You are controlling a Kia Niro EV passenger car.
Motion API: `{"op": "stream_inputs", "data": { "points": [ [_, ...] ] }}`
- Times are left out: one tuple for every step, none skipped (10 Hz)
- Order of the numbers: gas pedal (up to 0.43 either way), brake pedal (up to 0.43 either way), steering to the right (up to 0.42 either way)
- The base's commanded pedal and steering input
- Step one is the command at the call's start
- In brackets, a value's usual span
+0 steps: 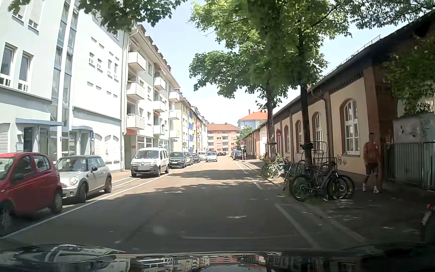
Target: Follow the waypoints while adhering to traffic rules and regulations
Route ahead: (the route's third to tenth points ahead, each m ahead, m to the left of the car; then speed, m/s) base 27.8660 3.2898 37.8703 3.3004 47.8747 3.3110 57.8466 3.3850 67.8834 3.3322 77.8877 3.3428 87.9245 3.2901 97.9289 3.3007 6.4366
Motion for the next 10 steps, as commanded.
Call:
{"op": "stream_inputs", "data": {
  "points": [
    [0.067, 0.000, -0.003],
    [0.067, 0.000, -0.001],
    [0.067, 0.000, 0.002],
    [0.067, 0.000, 0.003],
    [0.067, 0.000, 0.003],
    [0.067, 0.000, 0.003],
    [0.067, 0.000, 0.005],
    [0.067, 0.000, 0.011],
    [0.067, 0.000, 0.015],
    [0.067, 0.000, 0.015]
  ]
}}
